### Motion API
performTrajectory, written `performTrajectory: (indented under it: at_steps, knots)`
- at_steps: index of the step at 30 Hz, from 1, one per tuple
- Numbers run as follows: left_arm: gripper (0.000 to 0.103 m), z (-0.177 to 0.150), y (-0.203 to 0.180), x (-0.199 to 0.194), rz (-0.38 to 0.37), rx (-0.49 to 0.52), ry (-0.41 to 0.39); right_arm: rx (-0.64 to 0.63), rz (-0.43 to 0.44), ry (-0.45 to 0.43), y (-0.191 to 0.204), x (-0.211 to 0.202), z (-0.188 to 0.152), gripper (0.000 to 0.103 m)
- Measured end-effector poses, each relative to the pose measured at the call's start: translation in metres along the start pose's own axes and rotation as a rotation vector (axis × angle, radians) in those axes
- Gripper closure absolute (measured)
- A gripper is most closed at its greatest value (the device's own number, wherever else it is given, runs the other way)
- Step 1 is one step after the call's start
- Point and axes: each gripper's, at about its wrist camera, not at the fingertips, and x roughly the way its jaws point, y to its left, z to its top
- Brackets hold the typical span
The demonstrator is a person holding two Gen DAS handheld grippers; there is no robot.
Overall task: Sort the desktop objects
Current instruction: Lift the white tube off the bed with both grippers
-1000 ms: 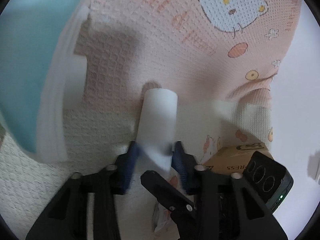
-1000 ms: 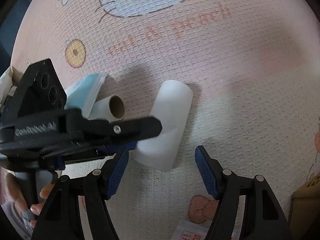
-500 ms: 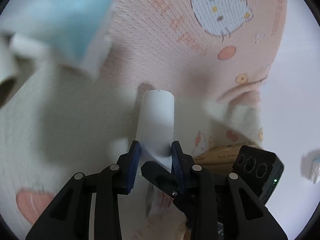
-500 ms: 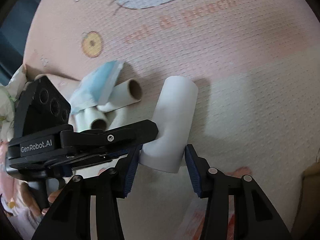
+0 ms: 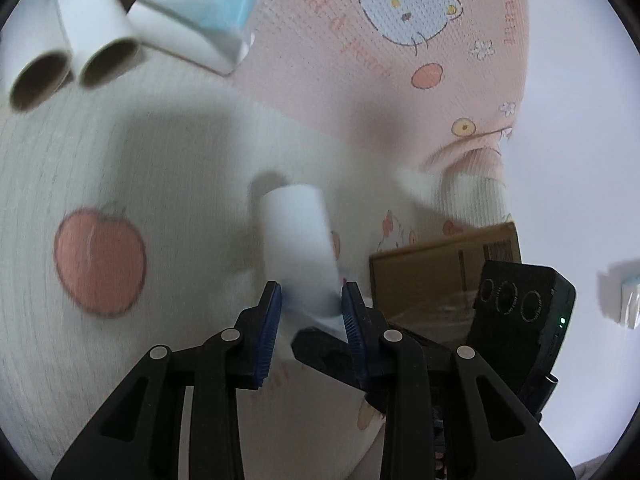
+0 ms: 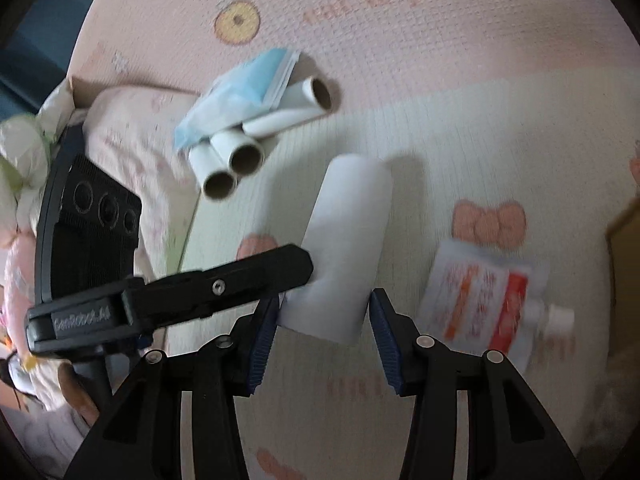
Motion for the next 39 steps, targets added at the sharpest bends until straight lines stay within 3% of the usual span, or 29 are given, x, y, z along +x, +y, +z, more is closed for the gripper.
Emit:
performTrajectory:
  at_steps: [5,9,13,25,30,36,39]
  knots:
    - [0.069,-0.024,0.002,-0.012,0.015,0.007,-0.011,-0.061,-0.031,0.03,0.009,-0.013,-0.024,0.059]
    - [0.069,-0.04,0.004,-0.012,0.081,0.033,0.0,-0.133,-0.065,0.086,0.017,-0.006,-0.04,0.06]
    - [0.067,-0.044,0.002,-0.009,0.131,0.045,0.012,-0.12,-0.049,0.111,0.017,-0.004,-0.042,0.058]
    - [0.064,-0.021,0.023,0.004,0.091,-0.055,0.048,0.047,0.011,0.115,-0.004,0.012,-0.032,0.054]
    - [0.064,-0.02,0.017,0.01,0.094,-0.001,0.066,0.061,0.004,0.136,-0.01,0.025,-0.03,0.057]
    - [0.064,-0.023,0.009,0.003,0.104,0.031,0.043,0.022,-0.003,0.119,-0.008,0.022,-0.027,0.057]
    - [0.064,-0.021,-0.009,-0.006,0.11,0.093,0.016,-0.008,-0.006,0.095,-0.001,0.013,-0.025,0.058]
